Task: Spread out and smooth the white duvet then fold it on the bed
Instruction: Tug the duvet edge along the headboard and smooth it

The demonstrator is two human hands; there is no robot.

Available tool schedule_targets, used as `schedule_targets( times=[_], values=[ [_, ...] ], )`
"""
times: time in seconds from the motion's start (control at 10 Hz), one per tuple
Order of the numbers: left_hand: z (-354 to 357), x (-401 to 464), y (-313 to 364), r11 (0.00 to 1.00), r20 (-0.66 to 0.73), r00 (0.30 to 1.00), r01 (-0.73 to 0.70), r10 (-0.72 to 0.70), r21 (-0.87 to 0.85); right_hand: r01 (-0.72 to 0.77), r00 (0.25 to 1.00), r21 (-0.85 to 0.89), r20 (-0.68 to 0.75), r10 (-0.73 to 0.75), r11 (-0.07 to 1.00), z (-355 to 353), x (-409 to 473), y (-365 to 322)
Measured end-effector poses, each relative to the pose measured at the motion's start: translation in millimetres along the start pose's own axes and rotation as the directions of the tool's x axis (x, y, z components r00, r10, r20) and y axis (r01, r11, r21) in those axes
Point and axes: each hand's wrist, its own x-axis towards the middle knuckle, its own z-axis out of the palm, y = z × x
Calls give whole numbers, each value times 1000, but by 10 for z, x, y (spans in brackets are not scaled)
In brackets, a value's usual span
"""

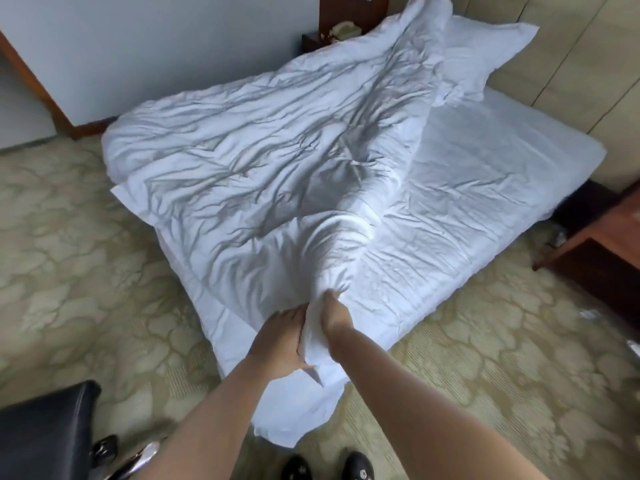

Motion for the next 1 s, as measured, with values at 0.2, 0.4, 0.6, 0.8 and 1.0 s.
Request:
schedule_targets(
  times=[0.2,0.4,0.6,0.8,1.0],
  values=[
    [-301,-194,479,981,-88,994,-46,63,186,107,990,20,94,-108,994,-242,-292,130],
    [-64,-641,1050,978,-144,989,64,-35,200,162,976,-119,162,-142,980,-843,-722,391],
    [430,-1128,1915,963,-88,988,145,-128,226,17,965,-27,264,-9,999,-1760,-931,900],
    [113,-1280,2170,963,-116,985,150,-127,225,60,936,141,337,-105,988,-2120,-1111,662],
    [-297,-993,2030,985,-116,978,173,-173,-16,616,596,-715,148,-789,332,-2084,-797,656]
  ],
)
